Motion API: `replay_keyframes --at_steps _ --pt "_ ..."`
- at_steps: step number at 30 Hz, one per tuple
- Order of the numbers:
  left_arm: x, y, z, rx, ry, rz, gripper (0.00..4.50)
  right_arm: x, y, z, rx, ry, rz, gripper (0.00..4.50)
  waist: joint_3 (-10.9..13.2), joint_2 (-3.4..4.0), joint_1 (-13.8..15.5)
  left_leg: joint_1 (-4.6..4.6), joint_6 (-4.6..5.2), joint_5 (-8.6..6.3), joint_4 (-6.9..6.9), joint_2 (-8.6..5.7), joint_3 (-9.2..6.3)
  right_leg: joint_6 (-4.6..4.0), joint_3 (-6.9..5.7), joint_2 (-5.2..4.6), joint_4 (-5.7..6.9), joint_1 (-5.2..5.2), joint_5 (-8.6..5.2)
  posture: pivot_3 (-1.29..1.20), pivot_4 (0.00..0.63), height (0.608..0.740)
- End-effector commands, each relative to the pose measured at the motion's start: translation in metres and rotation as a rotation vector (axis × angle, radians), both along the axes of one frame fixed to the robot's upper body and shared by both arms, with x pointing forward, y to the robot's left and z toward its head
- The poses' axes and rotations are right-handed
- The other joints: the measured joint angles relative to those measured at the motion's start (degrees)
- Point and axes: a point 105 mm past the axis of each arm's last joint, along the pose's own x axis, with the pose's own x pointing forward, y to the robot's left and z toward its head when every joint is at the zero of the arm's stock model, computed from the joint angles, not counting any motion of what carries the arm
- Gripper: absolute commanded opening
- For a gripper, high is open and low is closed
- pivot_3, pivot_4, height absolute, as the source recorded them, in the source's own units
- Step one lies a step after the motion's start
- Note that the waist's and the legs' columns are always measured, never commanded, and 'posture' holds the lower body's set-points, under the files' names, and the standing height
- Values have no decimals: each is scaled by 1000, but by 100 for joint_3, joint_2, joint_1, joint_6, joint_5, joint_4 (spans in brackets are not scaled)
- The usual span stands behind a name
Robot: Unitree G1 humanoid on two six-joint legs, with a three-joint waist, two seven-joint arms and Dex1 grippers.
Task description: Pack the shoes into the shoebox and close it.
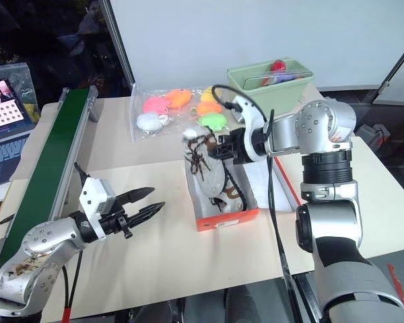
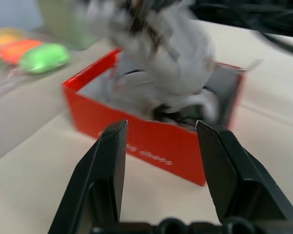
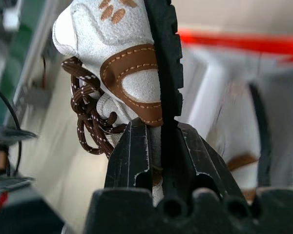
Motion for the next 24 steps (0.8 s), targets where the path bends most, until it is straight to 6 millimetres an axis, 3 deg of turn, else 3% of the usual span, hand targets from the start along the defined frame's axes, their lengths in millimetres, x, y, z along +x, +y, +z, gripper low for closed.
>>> replay_keyframes --at_steps 1,12,18,24 --pt "0 0 7 8 -43 -25 2373 -1 -1 -7 -10 40 4 260 0 0 -5 1 0 0 0 0 0 0 0 0 0 0 0 0 150 740" --pt "-1 0 8 13 -61 6 2373 0 8 -36 -23 139 -18 260 0 0 -18 2 2 -1 0 3 -1 0 1 2 3 -1 0 0 150 740" --pt "-1 -2 11 14 -76 12 2373 8 14 -62 -42 190 -83 260 -2 2 0 3 2 -1 3 2 -2 0 0 2 4 0 0 0 150 740" --pt "-2 -3 13 11 -79 14 2373 15 11 -69 -46 201 -132 260 -3 4 -22 7 1 -1 2 3 -1 0 1 3 8 0 1 0 150 740"
